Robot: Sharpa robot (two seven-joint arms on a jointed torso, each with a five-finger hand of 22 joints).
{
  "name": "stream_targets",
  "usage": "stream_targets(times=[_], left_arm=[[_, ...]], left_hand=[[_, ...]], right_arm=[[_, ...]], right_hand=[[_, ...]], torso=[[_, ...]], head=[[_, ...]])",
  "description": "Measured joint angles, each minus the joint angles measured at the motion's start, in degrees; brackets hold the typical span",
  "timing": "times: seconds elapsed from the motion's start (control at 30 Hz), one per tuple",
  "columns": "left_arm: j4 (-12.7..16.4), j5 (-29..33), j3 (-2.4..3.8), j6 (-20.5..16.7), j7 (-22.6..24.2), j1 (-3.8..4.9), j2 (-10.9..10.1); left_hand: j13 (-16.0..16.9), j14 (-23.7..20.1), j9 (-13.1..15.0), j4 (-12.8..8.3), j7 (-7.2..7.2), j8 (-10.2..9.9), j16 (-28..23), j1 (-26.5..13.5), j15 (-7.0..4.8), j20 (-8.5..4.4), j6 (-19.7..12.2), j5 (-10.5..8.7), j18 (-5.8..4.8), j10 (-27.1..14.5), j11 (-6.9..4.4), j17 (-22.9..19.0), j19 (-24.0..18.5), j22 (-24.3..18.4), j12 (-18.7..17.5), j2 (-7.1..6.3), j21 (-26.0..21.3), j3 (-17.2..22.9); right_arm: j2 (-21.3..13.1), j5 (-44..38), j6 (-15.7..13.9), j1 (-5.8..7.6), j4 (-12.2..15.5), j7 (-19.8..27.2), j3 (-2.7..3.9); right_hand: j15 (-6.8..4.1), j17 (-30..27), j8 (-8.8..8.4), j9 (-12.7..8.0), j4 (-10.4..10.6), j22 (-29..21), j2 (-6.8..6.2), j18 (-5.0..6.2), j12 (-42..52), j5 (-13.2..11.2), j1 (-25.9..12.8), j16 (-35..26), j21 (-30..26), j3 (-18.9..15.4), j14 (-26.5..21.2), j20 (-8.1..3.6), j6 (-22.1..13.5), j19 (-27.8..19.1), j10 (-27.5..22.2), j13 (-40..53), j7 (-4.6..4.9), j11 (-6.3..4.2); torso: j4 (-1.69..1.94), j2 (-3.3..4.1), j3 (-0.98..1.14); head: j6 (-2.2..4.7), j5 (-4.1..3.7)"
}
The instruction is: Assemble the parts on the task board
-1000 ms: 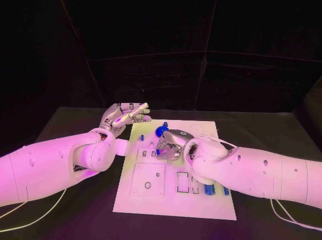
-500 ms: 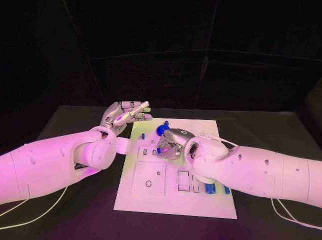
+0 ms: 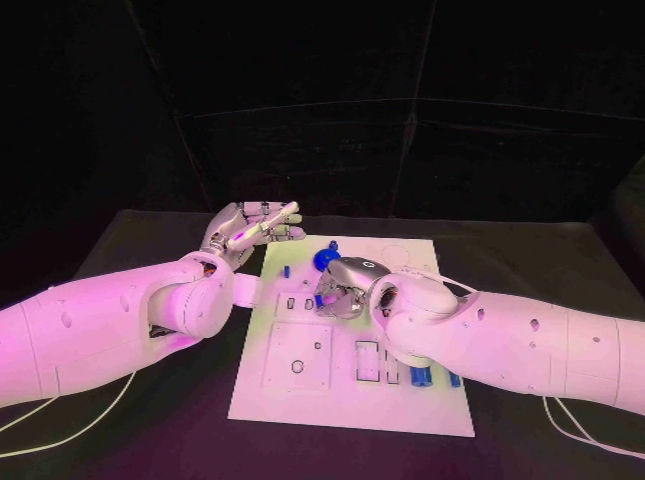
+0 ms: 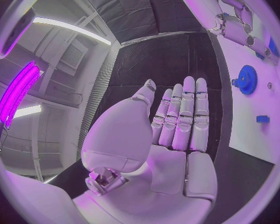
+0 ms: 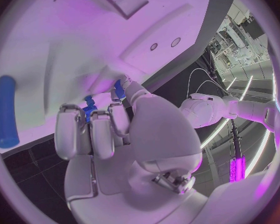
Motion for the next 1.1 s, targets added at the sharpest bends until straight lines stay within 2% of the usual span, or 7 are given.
stream_targets(times=[0.2, 0.33, 0.47, 0.7, 0.87, 1.0, 1.1], left_arm=[[-0.03, -0.01, 0.00, 0.02, -0.02, 0.00, 0.01], [-0.05, -0.01, 0.00, 0.04, -0.03, 0.00, 0.01], [-0.06, -0.02, 0.00, 0.08, -0.06, 0.00, 0.01], [-0.17, -0.02, 0.00, 0.24, -0.16, 0.00, 0.03], [-0.57, -0.61, 0.00, 0.88, -0.76, 0.00, -0.02], [-1.12, -1.57, 0.00, 1.61, -1.65, 0.00, -0.16], [-1.65, -2.76, 0.00, 2.46, -2.86, 0.01, -0.53]], left_hand=[[0.00, 0.00, 0.00, 0.00, 0.00, 0.00, 0.00, 0.00, 0.00, 0.00, 0.00, 0.00, 0.00, 0.00, 0.00, 0.00, 0.00, 0.00, 0.00, 0.00, 0.00, 0.00], [0.00, 0.00, 0.00, 0.00, 0.00, 0.00, 0.00, 0.00, 0.00, 0.00, 0.00, 0.00, 0.00, 0.00, 0.00, -0.01, 0.00, -0.03, 0.00, 0.00, 0.00, 0.00], [0.00, 0.00, 0.00, 0.00, 0.00, 0.00, 0.00, 0.00, 0.00, 0.00, 0.00, 0.00, 0.00, 0.00, 0.00, 0.04, 0.00, -0.06, 0.00, 0.00, 0.00, 0.00], [0.01, 0.91, 0.00, 0.00, -0.07, 0.00, 0.00, 0.00, -0.22, -0.24, 0.15, 0.00, 0.00, 0.51, -0.26, 0.36, 0.70, -0.06, 0.00, 0.00, -0.01, 0.00], [0.81, 6.38, 0.00, 0.40, -1.33, 0.00, 1.35, -0.29, -2.16, -1.97, 1.78, 0.00, -0.01, 5.97, -2.03, 2.54, 4.89, 0.54, 0.94, 0.29, 1.52, -0.04], [0.78, 13.21, 0.00, 0.90, -1.97, -0.22, 4.14, -0.29, -3.89, -3.88, 2.43, 0.00, -0.01, 7.20, -3.08, 5.87, 10.14, 1.77, -0.06, 0.29, 4.27, -0.42], [0.78, 17.12, 0.09, 1.32, -2.79, -0.22, 8.50, -0.63, -5.44, -5.51, 3.24, 0.00, -0.01, 8.57, -3.95, 9.64, 14.78, 3.31, -0.24, -0.05, 7.45, -0.84]], right_arm=[[0.02, -0.04, -0.13, 0.00, 0.00, -0.13, 0.00], [0.02, -0.04, -0.44, -0.05, 0.00, -0.25, -0.05], [0.00, -0.05, -1.03, -0.09, 0.02, -0.31, -0.07], [-0.66, -0.30, -3.57, -0.15, 0.80, 0.43, -0.07], [-3.79, -1.22, -5.48, -0.21, 2.99, 5.31, 0.00], [-7.12, -1.24, -6.15, 0.11, 5.37, 10.31, 0.02], [-10.25, -0.45, -6.23, 0.91, 7.48, 14.40, 0.81]], right_hand=[[0.21, 0.00, -0.02, 0.00, 0.72, 0.00, -0.89, 0.00, 0.00, -1.10, -0.89, 0.00, 0.00, -1.07, -0.21, 0.20, -0.41, -0.20, 0.00, 0.00, 0.04, 0.00], [0.21, 0.00, -0.49, -0.41, 1.44, -0.01, -2.12, 0.00, -0.22, -3.00, -2.12, 0.00, -0.07, -3.06, -0.21, 0.41, -2.21, 0.01, -0.21, 0.00, 0.30, 0.21], [0.62, 0.00, -0.49, -0.77, 2.60, -0.01, -2.84, 0.00, -0.57, -3.33, -2.85, -0.21, -0.22, -5.29, -0.21, 0.61, -3.83, -0.19, -0.51, -0.06, 0.67, 0.51], [0.94, 0.00, -0.49, -0.92, 3.70, -0.01, -2.75, 0.01, -1.12, -3.33, -2.93, -0.21, -0.22, -7.78, -0.13, 1.02, -5.69, -0.20, -0.95, -0.56, 1.21, 0.95], [1.03, -0.01, -0.49, -0.98, 4.29, -0.01, -2.76, 0.01, -1.29, -3.33, -2.89, -0.21, -0.22, -9.20, -0.22, 1.02, -6.80, -0.20, -1.33, -0.80, 1.39, 1.34], [1.24, -0.01, -0.49, -0.98, 4.57, -0.53, -2.69, 0.01, -1.73, -3.33, -2.23, -0.21, -0.87, -10.13, -0.01, 1.65, -7.00, -0.83, -1.53, -1.02, 1.60, 1.54], [1.44, -0.01, -0.49, -0.98, 4.86, -1.96, -2.75, 0.00, -1.73, -3.33, -1.94, -0.50, -1.39, -11.16, -0.21, 1.79, -7.00, -1.71, -1.53, -1.12, 1.60, 1.54]], torso=[[0.00, 0.01, 0.00], [0.00, 0.01, 0.00], [0.00, 0.02, 0.00], [0.00, 0.02, -0.01], [0.00, -0.01, 0.05], [0.00, -0.10, 0.05], [-0.14, -0.18, 0.10]], head=[[-0.02, -0.03], [-0.02, -0.04], [-0.02, -0.04], [-0.05, -0.03], [-0.02, -0.18], [0.06, 0.10], [0.15, 0.37]])
